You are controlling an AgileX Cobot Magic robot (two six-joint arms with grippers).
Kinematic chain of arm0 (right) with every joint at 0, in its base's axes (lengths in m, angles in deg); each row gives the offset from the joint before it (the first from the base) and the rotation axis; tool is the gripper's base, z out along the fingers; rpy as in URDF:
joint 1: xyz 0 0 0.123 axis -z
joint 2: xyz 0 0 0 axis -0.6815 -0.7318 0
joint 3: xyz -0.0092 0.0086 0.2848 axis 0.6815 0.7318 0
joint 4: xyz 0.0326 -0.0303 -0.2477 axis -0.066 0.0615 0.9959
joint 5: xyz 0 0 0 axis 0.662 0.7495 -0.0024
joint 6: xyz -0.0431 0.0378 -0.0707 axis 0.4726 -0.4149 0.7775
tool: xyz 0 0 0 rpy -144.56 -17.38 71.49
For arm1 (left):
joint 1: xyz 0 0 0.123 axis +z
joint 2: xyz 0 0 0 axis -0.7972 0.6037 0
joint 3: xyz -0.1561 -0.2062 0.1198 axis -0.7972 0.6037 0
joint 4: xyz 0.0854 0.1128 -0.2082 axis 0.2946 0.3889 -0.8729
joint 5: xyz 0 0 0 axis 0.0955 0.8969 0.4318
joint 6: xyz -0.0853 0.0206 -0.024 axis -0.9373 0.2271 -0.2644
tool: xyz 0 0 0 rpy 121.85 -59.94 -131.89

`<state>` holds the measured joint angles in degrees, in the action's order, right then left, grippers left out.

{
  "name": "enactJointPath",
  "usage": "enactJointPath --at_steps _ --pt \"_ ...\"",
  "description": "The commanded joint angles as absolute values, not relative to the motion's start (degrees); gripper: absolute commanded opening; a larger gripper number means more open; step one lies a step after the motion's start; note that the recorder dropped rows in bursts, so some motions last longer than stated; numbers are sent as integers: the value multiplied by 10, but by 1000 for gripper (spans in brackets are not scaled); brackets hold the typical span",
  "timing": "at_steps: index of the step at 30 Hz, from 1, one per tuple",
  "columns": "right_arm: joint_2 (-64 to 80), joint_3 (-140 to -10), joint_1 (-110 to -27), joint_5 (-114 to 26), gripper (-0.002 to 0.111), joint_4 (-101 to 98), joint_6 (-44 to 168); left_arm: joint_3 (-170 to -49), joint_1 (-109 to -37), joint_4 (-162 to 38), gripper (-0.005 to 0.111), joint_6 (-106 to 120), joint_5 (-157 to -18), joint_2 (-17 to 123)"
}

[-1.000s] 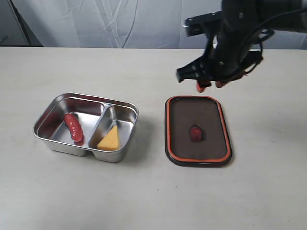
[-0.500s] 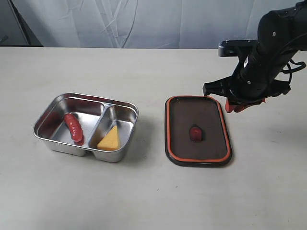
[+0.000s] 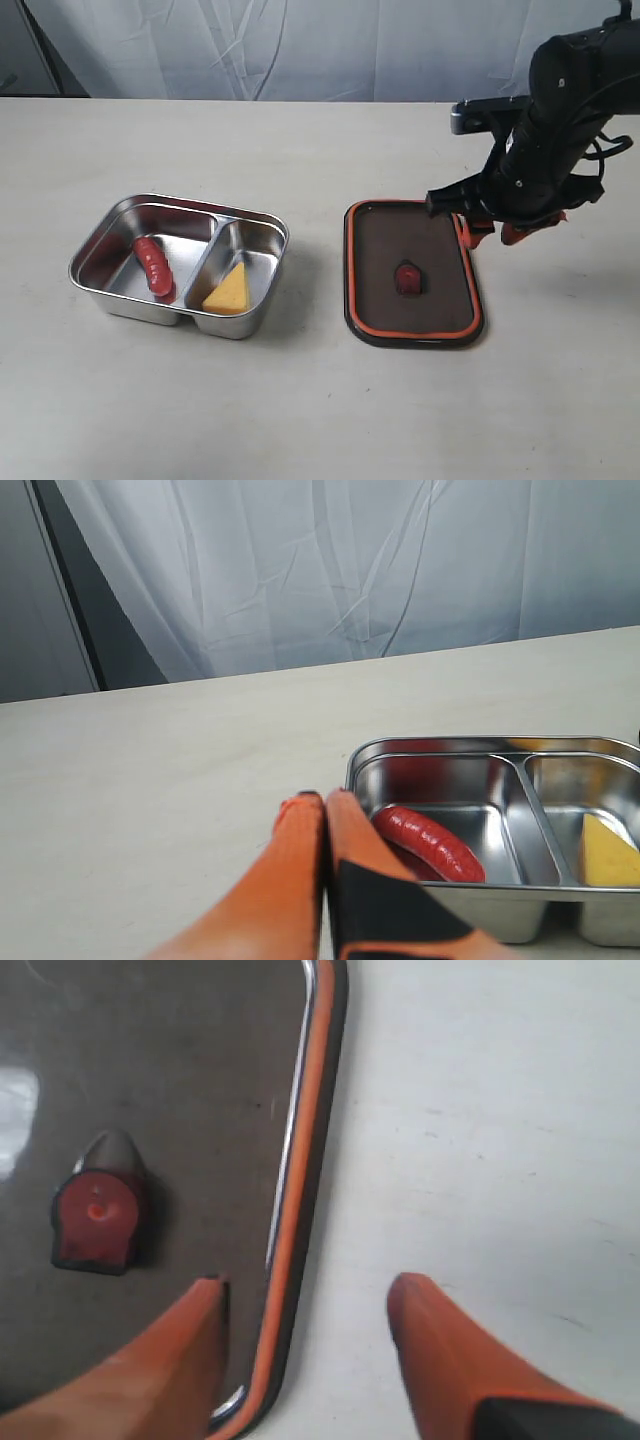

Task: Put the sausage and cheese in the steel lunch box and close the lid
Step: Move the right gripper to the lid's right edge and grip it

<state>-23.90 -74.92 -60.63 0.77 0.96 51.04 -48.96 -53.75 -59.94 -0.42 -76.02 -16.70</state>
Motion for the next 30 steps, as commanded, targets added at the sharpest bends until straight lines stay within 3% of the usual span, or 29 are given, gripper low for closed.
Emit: enactJointPath --at_steps 1,7,23,26,30 --pt "-277 -748 -607 16 58 8 519 -487 -542 -604 0 -4 -766 -171" --pt "-316 -748 -613 5 46 2 519 -487 -542 -604 0 -4 -766 -171" --pt "-342 -748 -614 -10 44 -2 518 -487 -542 -604 0 -4 -766 -171" --pt "-342 -748 -614 -10 30 -2 518 -487 -542 -604 0 -4 -766 -171" --pt "-342 -748 -614 -11 2 -2 518 -487 -542 -604 0 -4 -766 -171"
